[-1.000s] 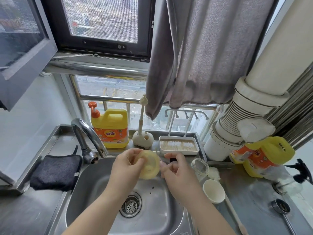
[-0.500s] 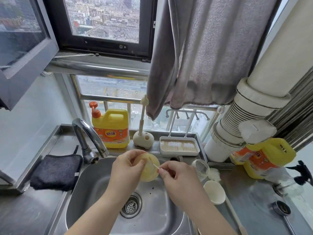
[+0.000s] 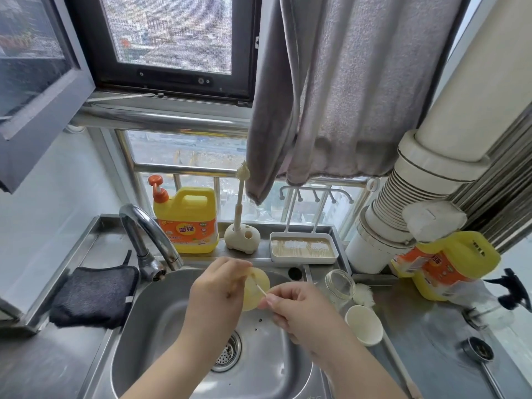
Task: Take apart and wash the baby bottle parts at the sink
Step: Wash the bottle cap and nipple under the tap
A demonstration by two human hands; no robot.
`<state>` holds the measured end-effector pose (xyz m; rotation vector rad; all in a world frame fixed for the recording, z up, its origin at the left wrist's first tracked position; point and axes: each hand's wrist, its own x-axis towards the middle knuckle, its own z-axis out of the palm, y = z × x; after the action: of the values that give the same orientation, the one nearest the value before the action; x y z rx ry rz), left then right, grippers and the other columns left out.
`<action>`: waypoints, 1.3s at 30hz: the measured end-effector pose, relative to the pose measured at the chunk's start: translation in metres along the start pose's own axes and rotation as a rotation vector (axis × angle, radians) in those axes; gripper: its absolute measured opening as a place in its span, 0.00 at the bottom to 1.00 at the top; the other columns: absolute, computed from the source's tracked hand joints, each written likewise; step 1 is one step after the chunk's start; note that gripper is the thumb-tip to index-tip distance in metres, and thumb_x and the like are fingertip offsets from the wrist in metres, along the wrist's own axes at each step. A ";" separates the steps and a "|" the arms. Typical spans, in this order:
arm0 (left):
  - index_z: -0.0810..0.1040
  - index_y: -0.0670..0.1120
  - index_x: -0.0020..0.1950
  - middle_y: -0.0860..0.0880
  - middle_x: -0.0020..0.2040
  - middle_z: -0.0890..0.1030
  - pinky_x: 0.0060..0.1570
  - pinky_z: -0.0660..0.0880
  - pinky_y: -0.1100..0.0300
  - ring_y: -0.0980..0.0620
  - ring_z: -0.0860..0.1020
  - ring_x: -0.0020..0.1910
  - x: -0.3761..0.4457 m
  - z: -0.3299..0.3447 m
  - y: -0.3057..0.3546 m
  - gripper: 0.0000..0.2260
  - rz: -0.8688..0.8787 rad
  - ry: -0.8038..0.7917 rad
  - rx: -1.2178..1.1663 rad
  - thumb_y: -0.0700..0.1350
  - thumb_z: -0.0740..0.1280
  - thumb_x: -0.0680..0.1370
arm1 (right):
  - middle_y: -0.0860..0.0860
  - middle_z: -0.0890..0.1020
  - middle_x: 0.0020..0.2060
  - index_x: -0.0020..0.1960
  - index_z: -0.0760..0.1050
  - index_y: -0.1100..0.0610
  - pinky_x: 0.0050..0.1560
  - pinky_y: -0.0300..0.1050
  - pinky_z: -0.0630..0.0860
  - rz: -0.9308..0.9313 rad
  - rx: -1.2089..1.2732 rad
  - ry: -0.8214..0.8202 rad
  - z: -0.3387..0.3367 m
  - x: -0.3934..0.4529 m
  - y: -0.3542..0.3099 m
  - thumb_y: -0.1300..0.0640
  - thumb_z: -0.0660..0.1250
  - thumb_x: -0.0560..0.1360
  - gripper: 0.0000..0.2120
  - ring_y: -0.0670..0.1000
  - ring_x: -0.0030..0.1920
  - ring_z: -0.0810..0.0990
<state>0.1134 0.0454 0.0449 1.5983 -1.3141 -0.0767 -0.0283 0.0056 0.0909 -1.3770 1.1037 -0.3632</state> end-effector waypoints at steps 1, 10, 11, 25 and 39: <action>0.76 0.53 0.45 0.56 0.39 0.79 0.40 0.66 0.78 0.61 0.74 0.39 0.000 0.000 0.000 0.13 0.024 0.007 0.015 0.35 0.65 0.68 | 0.45 0.67 0.19 0.40 0.78 0.59 0.20 0.32 0.56 0.021 0.044 -0.011 0.000 0.000 -0.001 0.63 0.60 0.79 0.12 0.42 0.19 0.60; 0.77 0.50 0.41 0.57 0.33 0.79 0.34 0.67 0.76 0.63 0.73 0.33 -0.012 0.004 0.006 0.12 0.026 -0.062 0.031 0.33 0.67 0.67 | 0.44 0.69 0.19 0.38 0.77 0.55 0.26 0.33 0.61 -0.036 0.064 0.126 0.015 0.007 0.007 0.62 0.60 0.79 0.14 0.42 0.22 0.64; 0.77 0.49 0.40 0.59 0.32 0.78 0.34 0.66 0.77 0.65 0.73 0.33 -0.010 0.003 0.007 0.11 -0.018 -0.048 0.016 0.32 0.67 0.68 | 0.44 0.70 0.20 0.37 0.78 0.54 0.28 0.35 0.63 -0.053 0.014 0.137 0.016 0.008 0.009 0.60 0.61 0.79 0.14 0.42 0.23 0.66; 0.78 0.46 0.34 0.55 0.31 0.79 0.31 0.68 0.71 0.61 0.73 0.30 -0.003 -0.003 0.018 0.12 -0.385 -0.101 -0.171 0.29 0.67 0.70 | 0.43 0.69 0.19 0.35 0.79 0.51 0.30 0.40 0.63 -0.152 -0.227 0.222 0.012 0.010 0.017 0.56 0.65 0.76 0.11 0.43 0.23 0.65; 0.76 0.46 0.33 0.53 0.30 0.78 0.31 0.67 0.69 0.59 0.71 0.30 0.004 -0.005 0.012 0.14 -0.385 -0.083 -0.159 0.27 0.65 0.68 | 0.44 0.68 0.19 0.36 0.79 0.51 0.30 0.38 0.62 -0.171 -0.255 0.206 0.016 0.009 0.017 0.56 0.65 0.76 0.10 0.43 0.25 0.64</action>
<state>0.1101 0.0470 0.0584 1.7046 -1.0183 -0.4761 -0.0183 0.0121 0.0696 -1.6951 1.2358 -0.5116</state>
